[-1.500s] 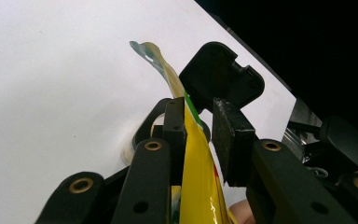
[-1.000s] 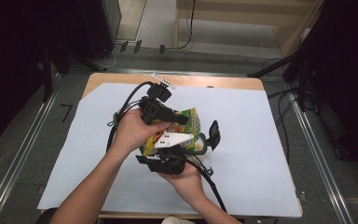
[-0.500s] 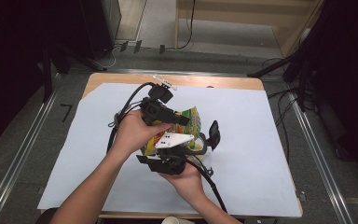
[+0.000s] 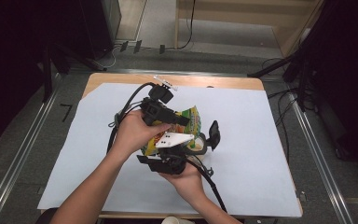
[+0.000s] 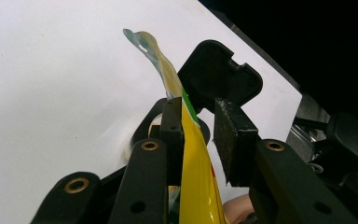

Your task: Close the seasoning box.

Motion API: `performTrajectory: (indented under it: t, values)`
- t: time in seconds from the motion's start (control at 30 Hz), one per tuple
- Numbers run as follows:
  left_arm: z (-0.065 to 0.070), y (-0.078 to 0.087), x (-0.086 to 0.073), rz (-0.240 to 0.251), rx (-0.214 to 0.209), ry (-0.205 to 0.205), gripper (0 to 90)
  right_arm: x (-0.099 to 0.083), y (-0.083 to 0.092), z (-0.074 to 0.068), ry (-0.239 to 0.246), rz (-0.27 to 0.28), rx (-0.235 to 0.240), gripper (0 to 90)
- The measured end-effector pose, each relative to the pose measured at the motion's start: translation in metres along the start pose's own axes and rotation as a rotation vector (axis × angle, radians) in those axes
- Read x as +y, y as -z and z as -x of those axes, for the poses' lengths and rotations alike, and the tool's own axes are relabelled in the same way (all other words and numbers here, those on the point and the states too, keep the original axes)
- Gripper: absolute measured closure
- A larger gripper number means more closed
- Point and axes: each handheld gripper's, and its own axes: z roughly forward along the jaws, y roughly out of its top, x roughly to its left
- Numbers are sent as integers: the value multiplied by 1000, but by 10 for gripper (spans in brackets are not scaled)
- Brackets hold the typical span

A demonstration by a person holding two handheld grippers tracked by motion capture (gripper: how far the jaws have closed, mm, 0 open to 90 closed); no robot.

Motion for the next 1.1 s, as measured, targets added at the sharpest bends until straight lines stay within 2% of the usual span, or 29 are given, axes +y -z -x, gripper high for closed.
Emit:
performTrajectory:
  t: [1.1]
  values:
    - [-2, 0, 0, -5, 1, 5, 742, 2, 1, -3, -1, 1, 8, 702]
